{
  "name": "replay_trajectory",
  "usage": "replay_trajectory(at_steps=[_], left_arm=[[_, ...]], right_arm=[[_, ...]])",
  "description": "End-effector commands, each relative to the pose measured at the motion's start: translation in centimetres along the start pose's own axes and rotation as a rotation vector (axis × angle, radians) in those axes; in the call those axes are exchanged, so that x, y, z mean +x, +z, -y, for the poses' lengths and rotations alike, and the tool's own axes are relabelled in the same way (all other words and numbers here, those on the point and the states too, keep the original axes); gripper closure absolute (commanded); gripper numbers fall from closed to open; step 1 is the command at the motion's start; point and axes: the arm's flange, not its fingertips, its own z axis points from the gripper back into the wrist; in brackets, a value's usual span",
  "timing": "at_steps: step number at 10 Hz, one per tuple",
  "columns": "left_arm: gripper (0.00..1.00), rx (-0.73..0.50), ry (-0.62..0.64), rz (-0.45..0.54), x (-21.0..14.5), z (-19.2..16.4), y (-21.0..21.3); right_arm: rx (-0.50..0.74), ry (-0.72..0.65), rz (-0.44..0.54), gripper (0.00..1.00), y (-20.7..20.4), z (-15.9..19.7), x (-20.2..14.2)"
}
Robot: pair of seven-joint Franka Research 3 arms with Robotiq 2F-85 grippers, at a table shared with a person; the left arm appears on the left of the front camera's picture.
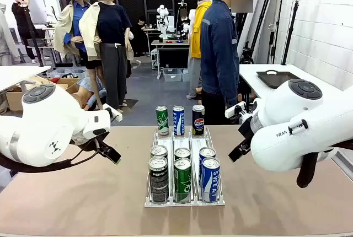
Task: Retrieve and hand over the desired beverage to the person.
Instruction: Pick up a can of the same type that the person held from the Automatic Can Dispenser.
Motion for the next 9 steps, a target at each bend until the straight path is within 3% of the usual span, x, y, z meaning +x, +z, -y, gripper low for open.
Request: replay_trajectory(at_steps=[1,9], left_arm=[[0.0,0.0,0.0,0.0,0.0,0.0,0.0],[0.0,0.0,0.0,0.0,0.0,0.0,0.0]], right_arm=[[0.0,0.0,0.0,0.0,0.0,0.0,0.0],[0.0,0.0,0.0,0.0,0.0,0.0,0.0]])
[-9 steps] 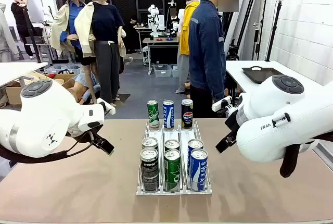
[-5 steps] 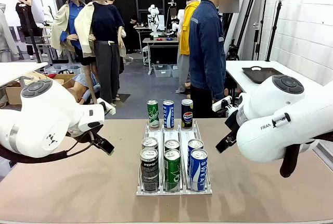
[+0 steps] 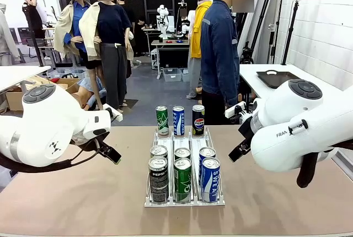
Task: Retrieve and hand over the desired beverage to the person.
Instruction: Pick up a can of the same type that the person held from the Automatic Can Dispenser.
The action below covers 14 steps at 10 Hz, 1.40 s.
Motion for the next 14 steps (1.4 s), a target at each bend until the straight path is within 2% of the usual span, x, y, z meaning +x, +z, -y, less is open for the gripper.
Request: replay_trajectory(at_steps=[1,10,11,14], left_arm=[[0.0,0.0,0.002,0.0,0.0,-0.1,0.0],[0.0,0.0,0.0,0.0,0.0,0.0,0.0],[0.0,-0.012,0.005,-0.01,0.5,-0.7,0.6],[0.0,-0.13,0.051,-0.004,2.8,-4.8,3.9]], right_arm=[[0.0,0.0,0.0,0.0,0.0,0.0,0.0],[0.0,0.0,0.0,0.0,0.0,0.0,0.0],[-0.02,-0.002,-0.011,0.0,0.9,0.7,0.4],[0.055,-0.009,-0.063,0.0,4.4,3.9,2.6]])
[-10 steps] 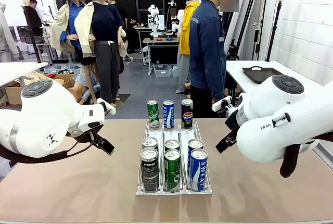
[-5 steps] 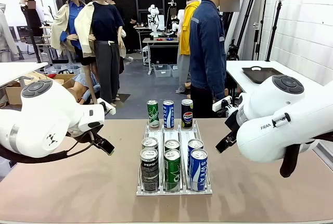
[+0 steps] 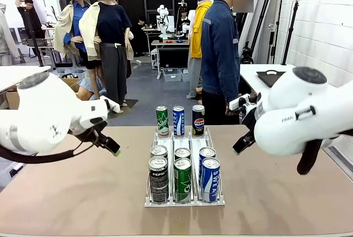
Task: Retrieve and hand over the desired beverage to the person.
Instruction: Pick up a can of the same type that the person held from the Automatic Can Dispenser.
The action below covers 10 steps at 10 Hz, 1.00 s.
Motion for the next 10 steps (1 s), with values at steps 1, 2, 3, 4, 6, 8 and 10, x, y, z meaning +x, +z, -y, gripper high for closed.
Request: replay_trajectory(at_steps=[1,2,3,4,6,8,10], left_arm=[[0.0,-0.089,-0.015,-0.027,1.6,-3.4,3.4],[0.0,-0.146,-0.03,-0.044,2.3,-5.0,5.4],[0.0,-0.206,-0.045,-0.055,2.7,-6.5,7.0],[0.0,-0.244,-0.046,-0.06,2.9,-7.7,8.4],[0.0,-0.362,-0.025,0.007,3.1,-9.9,11.0],[0.0,-0.439,0.072,0.101,1.7,-13.5,12.5],[0.0,-0.57,0.153,0.198,-0.8,-16.9,13.0]], right_arm=[[0.072,0.006,-0.044,0.0,3.0,2.5,1.8],[0.116,-0.036,-0.058,0.0,4.7,3.7,2.7],[0.142,-0.093,-0.064,0.0,6.4,4.6,3.3],[0.2,-0.118,-0.049,0.0,8.0,5.5,3.6],[0.343,-0.16,0.004,0.0,10.5,8.3,3.4],[0.499,-0.205,0.089,0.0,12.4,12.2,1.8],[0.631,-0.228,0.162,0.0,13.6,15.3,-0.7]])
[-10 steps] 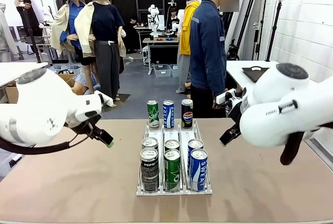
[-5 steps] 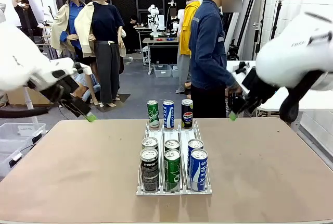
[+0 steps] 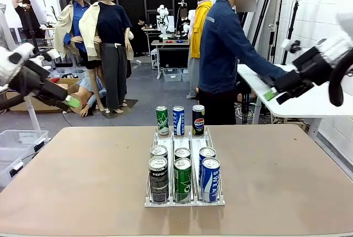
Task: Retrieve and hand over the desired beverage to the person.
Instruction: Pick up a can of the same type that the person held from the Automatic Can Dispenser.
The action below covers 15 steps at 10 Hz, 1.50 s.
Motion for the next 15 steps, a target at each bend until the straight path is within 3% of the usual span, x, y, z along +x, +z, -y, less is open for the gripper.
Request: replay_trajectory(at_steps=[1,6,11,15], left_arm=[[0.0,-0.137,0.063,0.129,-1.1,-3.0,1.5],[0.0,-0.219,0.256,0.343,-4.5,-7.7,4.8],[0.0,-0.251,0.339,0.344,-6.8,-12.8,6.1],[0.0,-0.263,0.339,0.376,-8.0,-13.7,6.3]], right_arm=[[0.171,-0.01,0.052,0.0,2.4,3.2,-1.3],[0.354,-0.076,0.234,0.0,6.1,10.3,-6.7],[0.416,-0.115,0.306,0.0,6.9,14.2,-10.8],[0.455,-0.145,0.338,0.0,6.9,16.1,-11.8]])
